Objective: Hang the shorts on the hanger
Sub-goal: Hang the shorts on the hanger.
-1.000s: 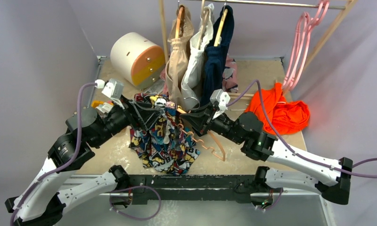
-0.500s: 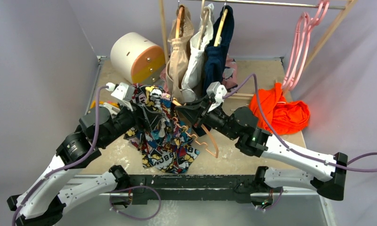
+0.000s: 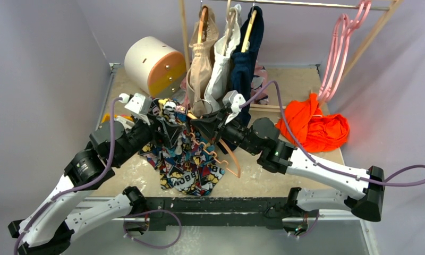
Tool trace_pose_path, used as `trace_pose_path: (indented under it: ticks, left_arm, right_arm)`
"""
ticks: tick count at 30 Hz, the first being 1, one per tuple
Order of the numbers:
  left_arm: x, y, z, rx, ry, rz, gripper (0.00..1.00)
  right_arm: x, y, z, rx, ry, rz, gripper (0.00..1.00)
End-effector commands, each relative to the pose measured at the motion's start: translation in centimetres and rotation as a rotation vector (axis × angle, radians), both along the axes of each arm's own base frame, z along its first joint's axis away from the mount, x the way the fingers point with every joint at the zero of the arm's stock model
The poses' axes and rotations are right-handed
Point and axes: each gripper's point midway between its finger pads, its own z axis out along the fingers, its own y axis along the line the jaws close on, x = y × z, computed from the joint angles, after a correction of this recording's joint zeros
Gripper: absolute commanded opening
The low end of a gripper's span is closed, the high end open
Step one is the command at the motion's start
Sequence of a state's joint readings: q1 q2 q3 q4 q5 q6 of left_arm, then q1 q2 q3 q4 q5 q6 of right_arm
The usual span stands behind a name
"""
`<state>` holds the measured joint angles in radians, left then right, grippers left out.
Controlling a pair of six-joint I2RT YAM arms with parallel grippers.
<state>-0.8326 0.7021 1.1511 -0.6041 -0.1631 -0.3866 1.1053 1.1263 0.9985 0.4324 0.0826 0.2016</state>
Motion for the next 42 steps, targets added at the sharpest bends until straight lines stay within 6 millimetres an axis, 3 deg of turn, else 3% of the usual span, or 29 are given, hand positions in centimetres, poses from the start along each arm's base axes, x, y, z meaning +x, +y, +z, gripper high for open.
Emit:
trace_pose_path:
  ticks: [1, 16, 21, 27, 33, 40, 41, 42]
  left_arm:
    - [1.3, 0.3, 0.8, 0.006, -0.057, 0.054, 0.74]
    - [2.8, 1.0, -0.2, 0.059, -0.045, 0.141, 0.76]
    - [2.8, 0.4, -0.5, 0.07, -0.034, 0.118, 0.45]
    - [2.6, 0.0, 0.1, 0.053, -0.045, 0.088, 0.28]
    - [2.2, -0.6, 0.2, 0.047, -0.046, 0.052, 0.0]
    - [1.9, -0.7, 0.9, 0.023, -0.06, 0.034, 0.0]
    - [1.9, -0.7, 0.9, 0.024, -0.057, 0.037, 0.03]
    - [2.0, -0.6, 0.8, 0.028, -0.049, 0.044, 0.17]
  right_arm:
    - [-0.7, -1.2, 8.2, 0.227, -0.087, 0.005, 0.0]
    - [-0.4, 0.4, 7.7, 0.224, -0.059, 0.026, 0.0]
    - [-0.3, 0.7, 7.4, 0.219, -0.056, 0.031, 0.0]
    - [-0.2, 0.8, 7.3, 0.217, -0.057, 0.03, 0.0]
    - [-0.2, 0.8, 7.1, 0.215, -0.053, 0.03, 0.0]
    - [-0.3, 0.5, 6.9, 0.218, -0.045, 0.026, 0.0]
    - [-0.3, 0.5, 7.0, 0.221, -0.046, 0.024, 0.0]
    - [-0.3, 0.4, 6.9, 0.22, -0.044, 0.024, 0.0]
